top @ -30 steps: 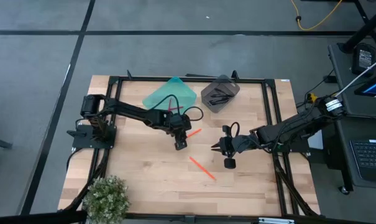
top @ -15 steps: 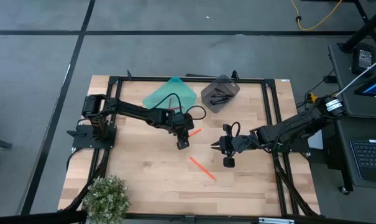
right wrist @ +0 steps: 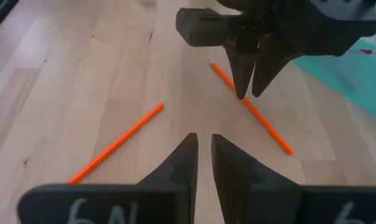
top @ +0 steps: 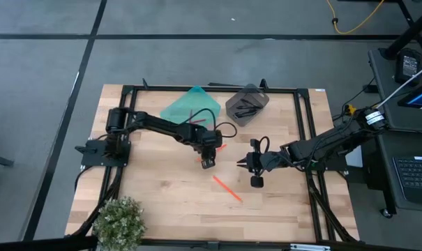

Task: Sort pens & pencils
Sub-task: Put the top orange pencil into the green bin

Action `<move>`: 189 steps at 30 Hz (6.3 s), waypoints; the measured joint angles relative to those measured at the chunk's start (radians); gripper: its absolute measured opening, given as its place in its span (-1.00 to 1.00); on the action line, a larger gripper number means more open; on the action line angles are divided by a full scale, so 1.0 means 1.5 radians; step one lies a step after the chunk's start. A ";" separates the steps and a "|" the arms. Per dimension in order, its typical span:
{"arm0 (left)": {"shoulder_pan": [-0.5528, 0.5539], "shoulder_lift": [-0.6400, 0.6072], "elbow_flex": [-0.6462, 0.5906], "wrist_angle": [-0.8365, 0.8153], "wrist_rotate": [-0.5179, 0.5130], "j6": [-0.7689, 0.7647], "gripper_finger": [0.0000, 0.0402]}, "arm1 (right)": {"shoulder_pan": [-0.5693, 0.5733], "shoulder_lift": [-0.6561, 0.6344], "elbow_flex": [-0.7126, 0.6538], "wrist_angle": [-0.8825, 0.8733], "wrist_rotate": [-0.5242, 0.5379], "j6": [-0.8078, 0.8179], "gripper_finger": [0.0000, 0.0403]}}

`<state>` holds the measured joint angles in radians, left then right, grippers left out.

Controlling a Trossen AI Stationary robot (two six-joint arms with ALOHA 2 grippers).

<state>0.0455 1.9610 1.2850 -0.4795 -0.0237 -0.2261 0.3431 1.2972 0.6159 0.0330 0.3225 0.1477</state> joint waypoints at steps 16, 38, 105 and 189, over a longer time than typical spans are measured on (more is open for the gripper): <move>0.004 0.041 0.006 -0.003 0.006 -0.006 -0.54 | 0.000 0.000 0.000 -0.003 0.000 -0.001 -0.76; 0.013 0.052 0.004 -0.005 0.022 -0.055 -0.89 | 0.000 0.000 0.000 -0.005 -0.001 0.000 -0.76; -0.098 -0.305 -0.198 0.026 -0.136 -0.041 -0.91 | 0.005 0.000 0.000 -0.031 -0.030 0.038 -0.76; 0.115 -0.422 -0.483 0.483 -0.392 0.047 -0.91 | 0.005 0.000 0.000 -0.025 -0.030 0.033 -0.76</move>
<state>0.2181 1.3277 0.5603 0.2454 -0.6111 -0.1558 0.3500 1.2968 0.6163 -0.0051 0.2779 0.1967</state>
